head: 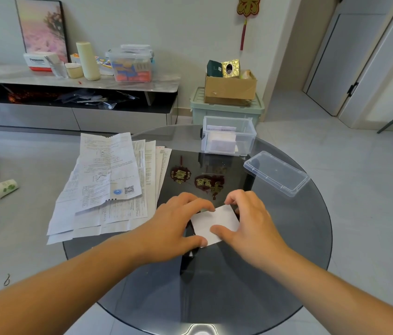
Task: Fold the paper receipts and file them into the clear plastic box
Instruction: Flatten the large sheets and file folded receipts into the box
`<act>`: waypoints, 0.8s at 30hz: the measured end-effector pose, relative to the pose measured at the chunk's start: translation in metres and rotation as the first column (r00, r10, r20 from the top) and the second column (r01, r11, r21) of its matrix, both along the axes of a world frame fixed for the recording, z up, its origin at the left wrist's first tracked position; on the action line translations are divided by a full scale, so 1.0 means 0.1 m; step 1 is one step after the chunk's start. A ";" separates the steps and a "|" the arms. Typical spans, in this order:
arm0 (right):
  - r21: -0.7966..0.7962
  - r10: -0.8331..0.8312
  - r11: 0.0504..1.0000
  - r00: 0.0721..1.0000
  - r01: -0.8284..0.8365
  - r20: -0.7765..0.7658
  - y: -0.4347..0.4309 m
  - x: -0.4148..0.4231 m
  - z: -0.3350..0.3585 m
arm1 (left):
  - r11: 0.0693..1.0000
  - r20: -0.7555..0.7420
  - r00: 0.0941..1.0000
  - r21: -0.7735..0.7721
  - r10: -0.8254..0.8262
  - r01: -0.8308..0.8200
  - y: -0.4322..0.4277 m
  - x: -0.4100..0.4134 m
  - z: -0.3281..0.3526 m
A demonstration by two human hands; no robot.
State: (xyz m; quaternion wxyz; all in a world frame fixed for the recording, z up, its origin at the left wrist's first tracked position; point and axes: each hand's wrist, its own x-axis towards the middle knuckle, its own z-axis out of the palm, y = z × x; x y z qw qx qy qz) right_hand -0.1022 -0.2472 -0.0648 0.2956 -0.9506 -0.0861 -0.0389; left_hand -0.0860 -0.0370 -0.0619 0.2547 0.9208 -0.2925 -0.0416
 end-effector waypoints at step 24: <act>-0.036 0.307 0.951 0.952 -0.307 -0.007 -0.25 -0.12 0.08 | 0.965 0.114 0.970 0.177 -0.216 0.194 0.01 -0.01 0.11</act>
